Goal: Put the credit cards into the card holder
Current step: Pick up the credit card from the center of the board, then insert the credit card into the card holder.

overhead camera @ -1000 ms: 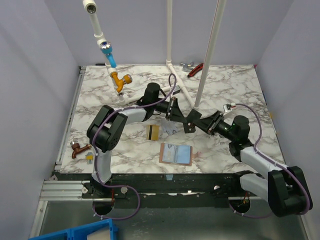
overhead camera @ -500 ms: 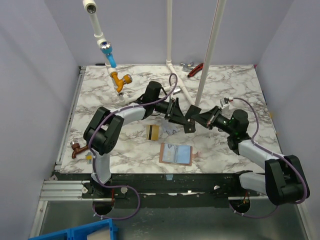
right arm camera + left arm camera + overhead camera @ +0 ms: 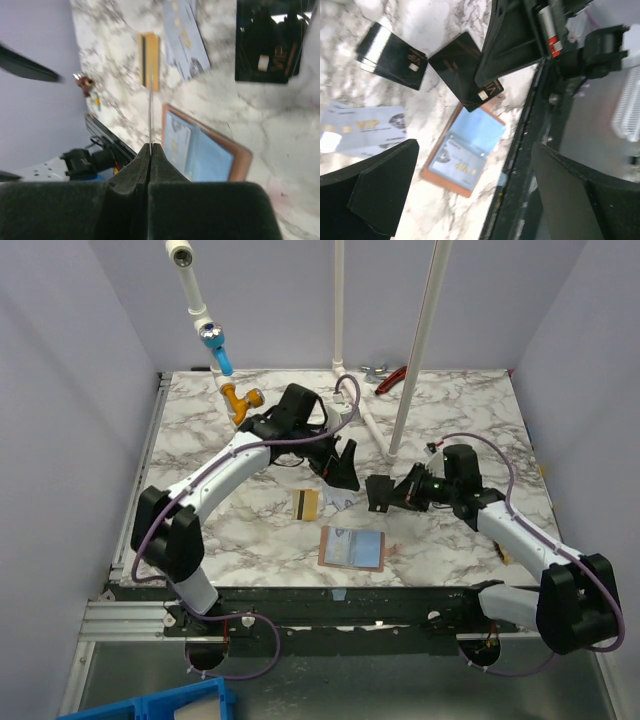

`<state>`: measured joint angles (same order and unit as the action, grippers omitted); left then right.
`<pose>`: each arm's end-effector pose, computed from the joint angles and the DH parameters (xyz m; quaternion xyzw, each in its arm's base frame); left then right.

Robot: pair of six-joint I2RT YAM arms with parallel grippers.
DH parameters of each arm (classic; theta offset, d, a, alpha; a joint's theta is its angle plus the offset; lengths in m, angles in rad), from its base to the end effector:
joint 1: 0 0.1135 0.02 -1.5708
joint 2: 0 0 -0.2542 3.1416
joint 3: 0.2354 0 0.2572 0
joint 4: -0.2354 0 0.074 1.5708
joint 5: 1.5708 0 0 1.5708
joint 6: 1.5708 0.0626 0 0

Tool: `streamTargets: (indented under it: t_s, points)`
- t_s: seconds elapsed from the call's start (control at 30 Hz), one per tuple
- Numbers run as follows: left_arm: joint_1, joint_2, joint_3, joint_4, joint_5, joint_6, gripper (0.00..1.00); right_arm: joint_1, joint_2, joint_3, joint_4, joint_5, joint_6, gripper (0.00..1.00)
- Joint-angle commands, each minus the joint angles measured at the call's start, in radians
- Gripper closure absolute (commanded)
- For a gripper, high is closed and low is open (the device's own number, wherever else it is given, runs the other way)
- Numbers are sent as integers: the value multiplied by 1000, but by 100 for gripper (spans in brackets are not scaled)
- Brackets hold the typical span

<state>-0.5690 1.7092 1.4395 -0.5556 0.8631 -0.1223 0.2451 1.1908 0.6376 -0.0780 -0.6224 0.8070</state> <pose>0.3029 -0.2502 0.2722 0.3359 0.7912 -0.4786 0.1792 0.2539 0.1011 0.1955 0.1022 0.8540 0.4525 0.2356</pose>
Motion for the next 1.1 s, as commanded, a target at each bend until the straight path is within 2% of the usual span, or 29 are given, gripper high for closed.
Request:
streamTargets:
  t_s: [0.0,0.07,0.13,0.23,0.3,0.37,0.43,0.5,0.53,0.6,0.7,0.8,0.83,0.87,0.9,1.0,1.07]
  points:
    - [-44,-200,15,-196,-258,351,1,69,-27,-31,-200,97,-99,99]
    - [-45,-266,51,-219,-213,442,1,84,-14,-13,-228,121,-114,99]
    - [-47,-278,152,-286,-239,519,2,112,6,7,-267,168,-138,99]
    - [-46,-190,393,-481,-349,545,2,151,33,19,-296,204,-162,99]
    - [-48,-150,475,-596,-395,528,2,190,31,26,-306,240,-161,99]
    - [-77,-242,383,-494,-566,505,2,220,36,41,-321,254,-152,99]
    - [-89,-382,209,-281,-673,510,2,228,47,55,-346,273,-157,99]
    - [-86,-493,38,-71,-832,442,2,230,60,67,-376,303,-170,99]
    - [-84,-505,7,-59,-885,437,1,230,65,71,-382,312,-174,99]
    - [-67,-466,38,-215,-724,494,2,230,64,82,-393,321,-173,99]
    - [-72,-426,-8,-294,-658,465,2,230,45,85,-398,328,-168,99]
    - [-93,-402,-100,-273,-613,385,2,230,32,77,-415,339,-165,99]
    - [-94,-377,-118,-267,-621,339,5,230,25,67,-419,339,-159,99]
    - [-93,-348,-119,-269,-641,256,14,230,18,57,-419,337,-150,99]
    - [-93,-311,-111,-286,-630,203,17,230,8,43,-422,332,-146,99]
    - [-100,-290,-186,-183,-574,139,17,230,-10,18,-455,331,-141,99]
    - [-100,-276,-250,-95,-535,127,12,230,-27,2,-478,327,-143,99]
